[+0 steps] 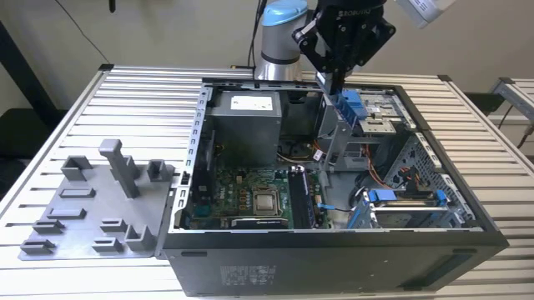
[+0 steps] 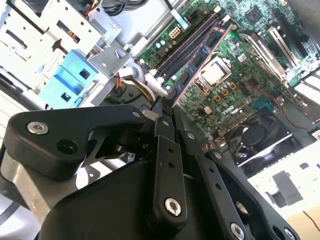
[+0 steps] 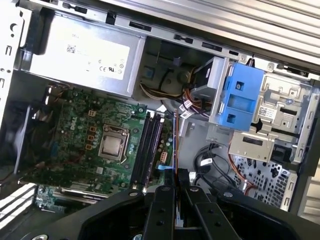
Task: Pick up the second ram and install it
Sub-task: 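Insert the second ram into the second slot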
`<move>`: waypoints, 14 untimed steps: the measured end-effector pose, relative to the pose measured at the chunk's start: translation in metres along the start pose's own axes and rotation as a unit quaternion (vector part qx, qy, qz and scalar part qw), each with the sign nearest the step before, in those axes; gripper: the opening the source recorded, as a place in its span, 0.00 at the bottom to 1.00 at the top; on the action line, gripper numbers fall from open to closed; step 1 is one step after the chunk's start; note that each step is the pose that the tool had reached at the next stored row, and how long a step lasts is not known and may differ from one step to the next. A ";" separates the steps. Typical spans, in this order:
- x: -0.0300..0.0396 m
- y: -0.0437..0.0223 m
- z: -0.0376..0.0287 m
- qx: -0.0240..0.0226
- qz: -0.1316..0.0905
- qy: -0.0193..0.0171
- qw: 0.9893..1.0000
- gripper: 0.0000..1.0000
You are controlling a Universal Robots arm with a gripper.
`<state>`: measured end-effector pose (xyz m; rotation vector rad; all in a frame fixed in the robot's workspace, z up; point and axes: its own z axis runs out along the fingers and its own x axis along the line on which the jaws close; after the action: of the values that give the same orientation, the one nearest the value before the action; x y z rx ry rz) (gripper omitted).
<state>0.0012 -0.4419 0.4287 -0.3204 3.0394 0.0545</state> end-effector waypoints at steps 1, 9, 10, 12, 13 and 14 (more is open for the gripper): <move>0.0000 0.0000 0.0001 0.000 0.003 0.000 1.000 0.14; 0.0001 0.0000 0.0009 0.004 0.043 -0.001 0.999 0.14; 0.0001 0.0000 0.0010 0.004 0.048 -0.001 0.999 0.14; 0.0001 0.0000 0.0015 0.005 0.059 -0.002 0.998 0.14; 0.0002 0.0000 0.0018 0.006 0.067 -0.002 0.998 0.14; 0.0002 0.0000 0.0022 0.007 0.076 -0.002 0.997 0.14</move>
<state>0.0012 -0.4418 0.4265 -0.0875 3.0527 0.0444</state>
